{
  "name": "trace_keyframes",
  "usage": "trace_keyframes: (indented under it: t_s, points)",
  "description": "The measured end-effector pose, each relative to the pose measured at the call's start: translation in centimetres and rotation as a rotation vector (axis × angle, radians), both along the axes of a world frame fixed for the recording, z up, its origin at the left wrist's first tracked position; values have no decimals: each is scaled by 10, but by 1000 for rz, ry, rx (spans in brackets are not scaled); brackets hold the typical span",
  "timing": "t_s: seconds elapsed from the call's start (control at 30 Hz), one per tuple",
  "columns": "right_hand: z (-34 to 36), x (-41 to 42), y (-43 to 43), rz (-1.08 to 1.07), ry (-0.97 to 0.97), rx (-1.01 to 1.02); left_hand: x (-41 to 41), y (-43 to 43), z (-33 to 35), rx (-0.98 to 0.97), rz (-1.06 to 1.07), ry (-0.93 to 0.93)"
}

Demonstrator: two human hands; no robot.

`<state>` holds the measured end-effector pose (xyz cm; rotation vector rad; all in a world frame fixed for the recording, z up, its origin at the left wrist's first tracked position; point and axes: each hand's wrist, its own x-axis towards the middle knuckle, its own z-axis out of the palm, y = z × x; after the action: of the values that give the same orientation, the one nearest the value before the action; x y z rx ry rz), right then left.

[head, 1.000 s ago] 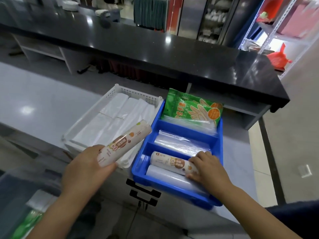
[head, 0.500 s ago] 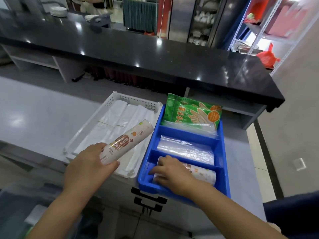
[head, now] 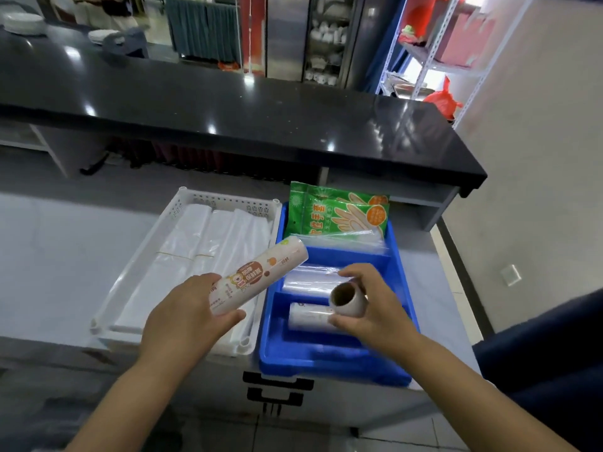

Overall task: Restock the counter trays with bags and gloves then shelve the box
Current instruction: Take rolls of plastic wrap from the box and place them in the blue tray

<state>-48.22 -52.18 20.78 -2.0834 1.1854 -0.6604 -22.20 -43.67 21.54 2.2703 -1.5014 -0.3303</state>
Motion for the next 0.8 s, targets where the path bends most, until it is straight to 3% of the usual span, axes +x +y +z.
trace_keyframes:
  t_s: [0.27, 0.47, 0.57, 0.67, 0.8]
  points:
    - [-11, -48, 6, -304, -99, 155, -40, -30, -6, 35, -259, 63]
    - [34, -67, 5, -576, -490, -143, -69, -46, -13, 155, -582, 25]
    - [42, -77, 4, -643, -499, -223, -81, -54, -19, 236, -718, 34]
    - [38, -82, 7, -697, -504, -246, -88, -60, -29, 238, -838, -74]
    - [29, -84, 10, -689, -475, -234, -92, -61, -41, 243, -846, -174]
